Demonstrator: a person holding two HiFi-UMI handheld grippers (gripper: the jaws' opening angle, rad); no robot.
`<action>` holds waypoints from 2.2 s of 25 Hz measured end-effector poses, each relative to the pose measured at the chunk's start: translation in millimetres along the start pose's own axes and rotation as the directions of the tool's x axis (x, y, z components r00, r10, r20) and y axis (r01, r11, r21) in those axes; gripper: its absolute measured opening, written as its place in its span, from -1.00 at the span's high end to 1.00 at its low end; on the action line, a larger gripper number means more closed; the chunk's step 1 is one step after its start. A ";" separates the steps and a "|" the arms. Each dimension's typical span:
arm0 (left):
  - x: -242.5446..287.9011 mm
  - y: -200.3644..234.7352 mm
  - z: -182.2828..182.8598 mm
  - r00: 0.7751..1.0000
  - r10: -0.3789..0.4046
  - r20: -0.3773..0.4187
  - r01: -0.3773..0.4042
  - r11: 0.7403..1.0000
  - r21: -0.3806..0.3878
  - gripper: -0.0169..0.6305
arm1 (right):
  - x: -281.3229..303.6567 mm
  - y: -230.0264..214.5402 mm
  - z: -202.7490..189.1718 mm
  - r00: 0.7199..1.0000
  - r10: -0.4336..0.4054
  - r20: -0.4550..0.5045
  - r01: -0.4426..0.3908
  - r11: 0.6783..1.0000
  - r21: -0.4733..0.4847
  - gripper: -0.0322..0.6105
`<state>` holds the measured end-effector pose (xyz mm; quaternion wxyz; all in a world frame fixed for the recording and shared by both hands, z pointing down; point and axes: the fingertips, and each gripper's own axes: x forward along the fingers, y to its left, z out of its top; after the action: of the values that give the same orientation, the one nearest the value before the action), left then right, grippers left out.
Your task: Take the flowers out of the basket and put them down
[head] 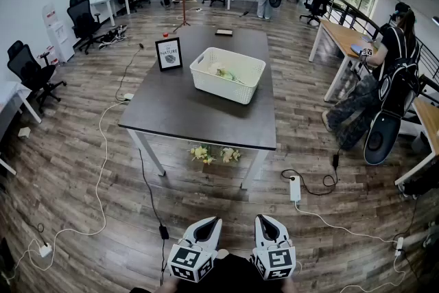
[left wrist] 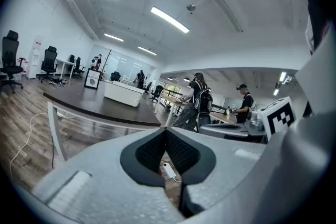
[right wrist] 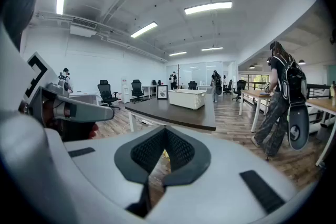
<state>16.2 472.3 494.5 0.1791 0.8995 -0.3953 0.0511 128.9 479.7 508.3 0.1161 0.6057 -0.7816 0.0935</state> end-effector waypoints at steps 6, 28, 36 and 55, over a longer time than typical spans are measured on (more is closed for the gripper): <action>5.0 1.2 1.7 1.000 0.014 0.011 -0.014 1.000 -0.003 0.92 | 2.6 -3.3 -1.6 1.000 0.014 0.005 -0.014 1.000 -0.001 0.88; 29.1 13.7 0.1 1.000 0.026 -0.006 -0.025 1.000 0.002 0.92 | 18.6 -5.9 -2.0 1.000 0.030 0.008 -0.031 0.994 0.105 0.88; 62.7 39.9 15.5 1.000 0.013 -0.018 -0.013 1.000 0.012 0.92 | 55.2 -19.1 0.7 1.000 0.009 -0.020 -0.007 0.992 0.123 0.88; 170.9 162.4 82.4 0.999 -0.018 -0.041 0.019 1.000 0.021 0.92 | 222.0 -45.9 54.9 0.999 -0.005 -0.038 0.010 0.993 0.114 0.88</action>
<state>10.3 222.8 503.5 0.1780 0.9038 -0.3825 0.0717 116.4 247.2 521.6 0.0962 0.6125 -0.7704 0.1488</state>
